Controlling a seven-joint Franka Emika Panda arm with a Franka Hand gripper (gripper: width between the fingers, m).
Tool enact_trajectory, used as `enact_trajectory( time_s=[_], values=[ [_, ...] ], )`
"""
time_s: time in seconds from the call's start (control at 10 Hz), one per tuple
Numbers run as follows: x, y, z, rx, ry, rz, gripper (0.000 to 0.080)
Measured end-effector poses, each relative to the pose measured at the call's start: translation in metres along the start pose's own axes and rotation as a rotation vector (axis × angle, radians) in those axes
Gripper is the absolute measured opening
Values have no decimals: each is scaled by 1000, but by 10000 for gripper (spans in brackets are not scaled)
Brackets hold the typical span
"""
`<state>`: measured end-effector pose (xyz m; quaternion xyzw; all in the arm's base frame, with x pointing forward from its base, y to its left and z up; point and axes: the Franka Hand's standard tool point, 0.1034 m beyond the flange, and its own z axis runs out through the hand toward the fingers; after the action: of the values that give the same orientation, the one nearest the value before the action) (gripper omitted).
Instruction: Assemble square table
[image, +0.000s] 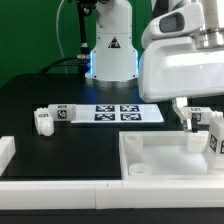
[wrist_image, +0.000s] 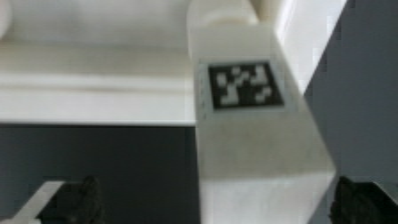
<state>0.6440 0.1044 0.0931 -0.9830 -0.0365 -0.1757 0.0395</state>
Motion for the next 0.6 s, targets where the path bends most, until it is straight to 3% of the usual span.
enact_trajectory(
  time_s=[0.4,0.5,0.6],
  values=[
    [-7,-15,10,30,-247,28,649],
    [-4,-15,13,30,-257,25,649],
    [-5,-15,14,30,-255,26,562]
  ],
)
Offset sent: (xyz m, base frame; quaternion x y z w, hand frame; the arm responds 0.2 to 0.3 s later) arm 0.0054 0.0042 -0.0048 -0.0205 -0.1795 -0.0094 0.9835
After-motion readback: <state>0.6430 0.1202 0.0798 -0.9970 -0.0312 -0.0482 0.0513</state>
